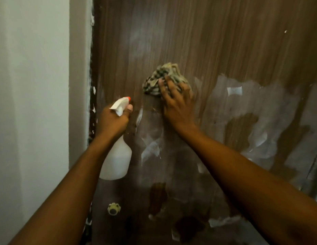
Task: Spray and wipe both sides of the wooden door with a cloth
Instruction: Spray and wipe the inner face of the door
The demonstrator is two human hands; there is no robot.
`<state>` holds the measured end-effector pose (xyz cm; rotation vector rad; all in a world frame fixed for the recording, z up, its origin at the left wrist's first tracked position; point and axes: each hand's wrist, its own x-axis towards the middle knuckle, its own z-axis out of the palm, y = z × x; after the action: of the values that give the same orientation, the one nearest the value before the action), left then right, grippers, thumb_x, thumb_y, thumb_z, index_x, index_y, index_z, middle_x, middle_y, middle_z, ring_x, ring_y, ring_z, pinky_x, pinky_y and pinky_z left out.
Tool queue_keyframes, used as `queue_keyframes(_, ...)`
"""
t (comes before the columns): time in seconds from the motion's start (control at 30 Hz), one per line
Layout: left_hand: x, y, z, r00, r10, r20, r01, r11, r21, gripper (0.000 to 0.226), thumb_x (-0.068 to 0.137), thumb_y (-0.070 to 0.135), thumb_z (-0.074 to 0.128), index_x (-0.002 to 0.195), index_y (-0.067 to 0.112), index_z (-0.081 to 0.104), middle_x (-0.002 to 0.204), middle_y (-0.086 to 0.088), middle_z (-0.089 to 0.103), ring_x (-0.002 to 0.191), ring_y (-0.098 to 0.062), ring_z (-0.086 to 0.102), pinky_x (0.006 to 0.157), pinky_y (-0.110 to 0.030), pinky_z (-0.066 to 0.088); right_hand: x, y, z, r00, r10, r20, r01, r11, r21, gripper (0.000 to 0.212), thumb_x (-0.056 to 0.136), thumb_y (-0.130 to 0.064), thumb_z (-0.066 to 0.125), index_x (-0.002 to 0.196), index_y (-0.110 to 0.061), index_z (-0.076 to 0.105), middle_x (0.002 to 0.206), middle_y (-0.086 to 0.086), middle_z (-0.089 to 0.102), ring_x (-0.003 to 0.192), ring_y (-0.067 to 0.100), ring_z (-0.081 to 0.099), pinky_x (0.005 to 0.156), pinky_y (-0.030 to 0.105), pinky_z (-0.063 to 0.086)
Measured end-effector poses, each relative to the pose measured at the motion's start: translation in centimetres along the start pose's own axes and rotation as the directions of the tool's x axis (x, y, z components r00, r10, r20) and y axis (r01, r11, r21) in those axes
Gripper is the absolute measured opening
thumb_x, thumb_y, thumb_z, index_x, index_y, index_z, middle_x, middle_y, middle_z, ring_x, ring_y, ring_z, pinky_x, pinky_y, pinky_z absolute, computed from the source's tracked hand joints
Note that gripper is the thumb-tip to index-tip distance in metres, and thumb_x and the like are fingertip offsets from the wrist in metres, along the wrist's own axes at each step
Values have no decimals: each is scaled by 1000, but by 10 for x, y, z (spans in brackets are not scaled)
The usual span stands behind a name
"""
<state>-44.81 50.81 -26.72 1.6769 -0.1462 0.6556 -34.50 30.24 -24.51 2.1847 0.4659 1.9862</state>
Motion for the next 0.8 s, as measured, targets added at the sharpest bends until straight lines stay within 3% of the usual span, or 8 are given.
queue_keyframes(0.07, 0, 0, 6, 1000, 14, 7, -14, 1000, -13, 48, 91, 40, 59, 132, 15, 55, 121, -11, 64, 111, -26, 60, 94, -35, 49, -36, 10, -4, 983, -175, 65, 175, 985, 5, 60, 91, -18, 57, 149, -23, 44, 154, 4, 42, 133, 37, 40, 110, 48, 30)
queue_keyframes(0.13, 1, 3, 12, 1000, 7, 13, -7, 999, -39, 48, 92, 37, 58, 133, 11, 54, 123, -11, 62, 113, -25, 59, 88, -28, 46, -63, 35, -17, 975, -196, 108, 198, 980, -7, 58, 94, -19, 57, 150, -23, 43, 156, 3, 39, 133, 35, 42, 111, 47, 32)
queue_keyframes(0.3, -6, 8, 29, 999, 0, 36, 3, 997, -83, 51, 89, 40, 60, 130, 11, 56, 119, -15, 65, 109, -31, 63, 96, -41, 51, -9, 74, -35, 962, 273, 12, -272, 962, -36, 54, 93, -19, 51, 147, -21, 47, 152, 5, 45, 120, 37, 44, 98, 47, 42)
queue_keyframes(0.37, -8, 9, 39, 998, -1, 58, 7, 995, -101, 48, 89, 38, 61, 130, 13, 57, 115, -13, 66, 107, -28, 63, 95, -40, 51, 10, 62, -30, 946, 325, -21, -325, 946, -12, 56, 89, -15, 52, 145, -20, 50, 149, 5, 48, 121, 39, 44, 99, 48, 40)
queue_keyframes(0.5, -14, 7, 57, 996, 2, 88, 9, 993, -121, 42, 91, 30, 61, 128, 11, 58, 114, -13, 67, 106, -27, 63, 95, -38, 50, -41, 56, -22, 998, 50, 46, -50, 999, -11, 55, 90, -14, 57, 144, -20, 51, 150, 8, 47, 134, 36, 38, 115, 48, 24)
queue_keyframes(0.63, -19, 3, 77, 995, 25, 97, -8, 985, -170, 61, 81, 51, 65, 129, 15, 57, 114, -14, 67, 105, -29, 64, 95, -47, 51, -111, 89, -41, 994, -44, 101, 44, 999, 0, 49, 95, -13, 50, 144, -16, 50, 151, 10, 45, 128, 38, 47, 112, 47, 34)
queue_keyframes(0.7, -20, 1, 88, 993, 6, 118, 16, 981, -191, 76, 75, 62, 63, 134, 15, 52, 122, -11, 64, 109, -28, 63, 97, -47, 50, -111, 117, -51, 990, 110, 92, -105, 993, -54, 55, 90, -10, 54, 144, -15, 50, 152, 9, 44, 124, 40, 50, 111, 43, 29)
queue_keyframes(0.8, -23, 0, 103, 990, -23, 141, 48, 983, -177, 50, 92, 33, 58, 133, 6, 51, 126, -12, 59, 117, -29, 56, 96, -31, 41, -63, 144, -58, 891, 453, 27, -447, 887, -118, 55, 96, -19, 47, 150, -18, 41, 157, 4, 37, 122, 39, 45, 104, 46, 38)
